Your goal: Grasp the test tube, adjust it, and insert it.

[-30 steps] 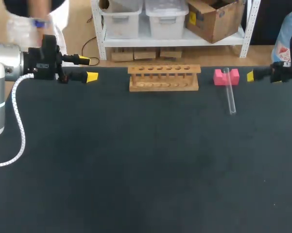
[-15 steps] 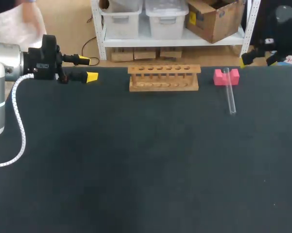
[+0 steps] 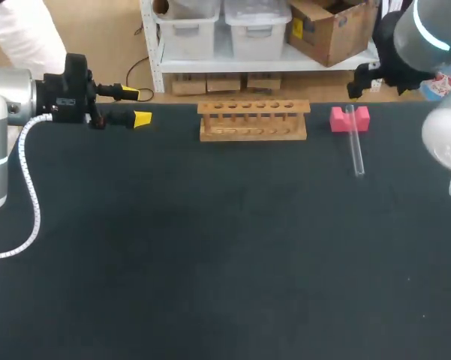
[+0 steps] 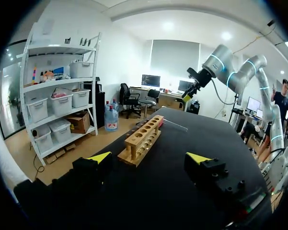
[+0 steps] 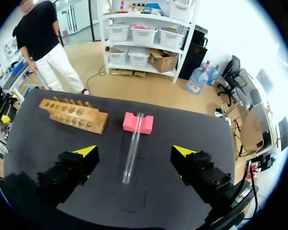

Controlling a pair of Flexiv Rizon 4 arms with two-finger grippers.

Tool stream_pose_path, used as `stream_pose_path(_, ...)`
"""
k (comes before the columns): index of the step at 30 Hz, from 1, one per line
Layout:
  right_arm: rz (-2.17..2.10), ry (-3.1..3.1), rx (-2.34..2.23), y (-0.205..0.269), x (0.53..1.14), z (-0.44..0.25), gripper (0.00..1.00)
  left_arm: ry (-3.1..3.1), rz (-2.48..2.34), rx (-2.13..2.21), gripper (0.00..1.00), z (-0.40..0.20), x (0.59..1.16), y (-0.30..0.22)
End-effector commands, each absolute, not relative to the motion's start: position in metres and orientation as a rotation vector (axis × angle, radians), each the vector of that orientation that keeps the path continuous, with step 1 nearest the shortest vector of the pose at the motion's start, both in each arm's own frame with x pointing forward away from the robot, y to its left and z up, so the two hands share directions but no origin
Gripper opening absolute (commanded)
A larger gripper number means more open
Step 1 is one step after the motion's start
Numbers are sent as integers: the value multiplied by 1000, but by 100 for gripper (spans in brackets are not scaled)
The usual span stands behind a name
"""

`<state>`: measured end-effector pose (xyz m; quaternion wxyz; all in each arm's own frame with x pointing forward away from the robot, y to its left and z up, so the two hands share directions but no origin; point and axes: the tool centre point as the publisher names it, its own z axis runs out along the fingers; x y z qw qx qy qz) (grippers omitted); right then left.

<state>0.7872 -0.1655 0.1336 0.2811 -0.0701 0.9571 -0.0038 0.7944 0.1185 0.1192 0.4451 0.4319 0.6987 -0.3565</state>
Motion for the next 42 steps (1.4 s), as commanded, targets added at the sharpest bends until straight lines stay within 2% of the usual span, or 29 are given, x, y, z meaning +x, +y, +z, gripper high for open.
stream_pose_path(1, -284, 2393, -89, -166, 778, 125, 100, 1727, -881, 1067, 100, 118, 793, 119)
stream_pose_path(12, -197, 2228, -101, -163, 768, 126, 100, 1727, -881, 1067, 100, 118, 793, 119)
stream_pose_path(37, -323, 2293, -29, -166, 766, 122, 100, 1727, -881, 1067, 100, 118, 793, 119)
stream_pose_path(42, -247, 2193, -8, -155, 771, 116, 100, 1727, -881, 1067, 100, 118, 793, 119)
